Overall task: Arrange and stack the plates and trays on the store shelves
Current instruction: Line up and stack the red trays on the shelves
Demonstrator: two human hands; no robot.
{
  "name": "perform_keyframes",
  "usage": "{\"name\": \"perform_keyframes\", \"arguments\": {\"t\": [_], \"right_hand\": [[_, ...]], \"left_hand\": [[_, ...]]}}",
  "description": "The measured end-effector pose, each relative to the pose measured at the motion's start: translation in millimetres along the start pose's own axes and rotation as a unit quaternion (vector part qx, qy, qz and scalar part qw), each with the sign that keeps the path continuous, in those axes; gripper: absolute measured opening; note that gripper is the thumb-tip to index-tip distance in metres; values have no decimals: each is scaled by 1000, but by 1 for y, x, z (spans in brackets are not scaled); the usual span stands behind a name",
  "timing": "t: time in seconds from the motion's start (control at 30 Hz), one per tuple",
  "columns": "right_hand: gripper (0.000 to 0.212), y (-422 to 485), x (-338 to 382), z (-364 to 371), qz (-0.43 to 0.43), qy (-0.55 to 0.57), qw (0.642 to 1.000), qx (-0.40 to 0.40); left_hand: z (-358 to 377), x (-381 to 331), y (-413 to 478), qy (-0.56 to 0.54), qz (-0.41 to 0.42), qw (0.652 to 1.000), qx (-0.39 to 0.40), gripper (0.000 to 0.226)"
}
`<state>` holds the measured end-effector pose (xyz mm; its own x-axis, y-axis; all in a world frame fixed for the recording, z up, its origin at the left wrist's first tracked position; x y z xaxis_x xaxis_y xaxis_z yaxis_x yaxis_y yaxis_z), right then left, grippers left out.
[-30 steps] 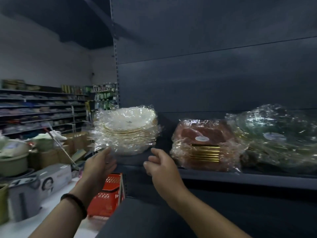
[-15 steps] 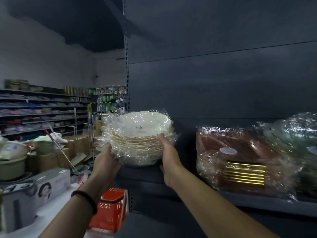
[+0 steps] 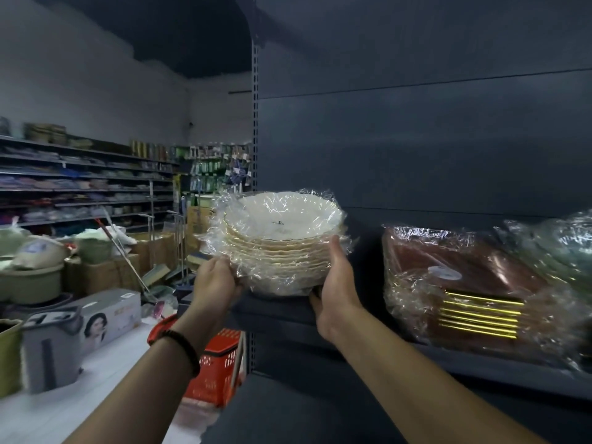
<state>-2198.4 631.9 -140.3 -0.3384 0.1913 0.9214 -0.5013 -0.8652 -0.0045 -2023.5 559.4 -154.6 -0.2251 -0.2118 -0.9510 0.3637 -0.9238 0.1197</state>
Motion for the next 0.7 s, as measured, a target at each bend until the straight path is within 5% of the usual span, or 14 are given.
{"name": "perform_keyframes", "arguments": {"t": [0.33,0.53,0.7], "right_hand": [[75,-49,10,-41,-12,35,999,21],[111,-68,3,-40,-47,32,998,26],[104,-71,5,-48,-52,28,997,40]], "left_hand": [[-5,-7,-59,-45,-7,998,41,25],[2,-14,-82,-48,-19,998,32,26],[2,-13,-89,-71,-42,996,36,28]]}}
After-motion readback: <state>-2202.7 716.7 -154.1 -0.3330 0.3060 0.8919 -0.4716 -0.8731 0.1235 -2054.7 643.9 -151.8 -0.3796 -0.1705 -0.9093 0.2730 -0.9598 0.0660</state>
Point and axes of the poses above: each hand's wrist, its own y-axis towards the middle knuckle, its own z-axis out of the palm, x = y × z, the point moved 2 cm from there along y, towards the middle knuckle, and after that the axes turned 12 degrees about -x, right-handed, at the moved point
